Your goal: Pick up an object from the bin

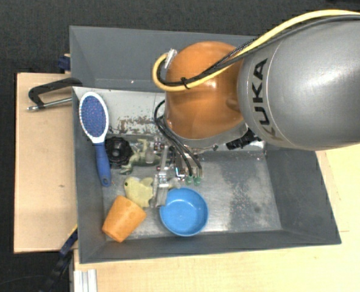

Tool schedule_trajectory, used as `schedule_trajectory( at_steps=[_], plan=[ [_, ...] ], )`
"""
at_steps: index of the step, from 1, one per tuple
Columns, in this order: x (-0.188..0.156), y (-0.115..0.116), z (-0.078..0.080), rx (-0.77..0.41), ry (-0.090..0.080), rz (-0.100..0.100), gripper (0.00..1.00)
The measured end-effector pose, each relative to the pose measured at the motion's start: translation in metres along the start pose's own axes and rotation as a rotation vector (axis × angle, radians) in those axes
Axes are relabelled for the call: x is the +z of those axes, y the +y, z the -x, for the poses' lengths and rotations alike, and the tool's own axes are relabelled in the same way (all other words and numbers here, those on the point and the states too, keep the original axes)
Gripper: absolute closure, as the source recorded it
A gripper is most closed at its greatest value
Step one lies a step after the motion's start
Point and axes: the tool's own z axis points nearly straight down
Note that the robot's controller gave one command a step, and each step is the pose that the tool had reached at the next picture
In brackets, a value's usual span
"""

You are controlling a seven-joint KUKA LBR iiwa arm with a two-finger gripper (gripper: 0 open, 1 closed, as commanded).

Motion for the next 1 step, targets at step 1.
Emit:
schedule_trajectory(
  at_steps=[1],
  plan=[
    [0.1567,-0.0834,0.0157,-0.347,-0.003,-0.002,0.00]
  ],
)
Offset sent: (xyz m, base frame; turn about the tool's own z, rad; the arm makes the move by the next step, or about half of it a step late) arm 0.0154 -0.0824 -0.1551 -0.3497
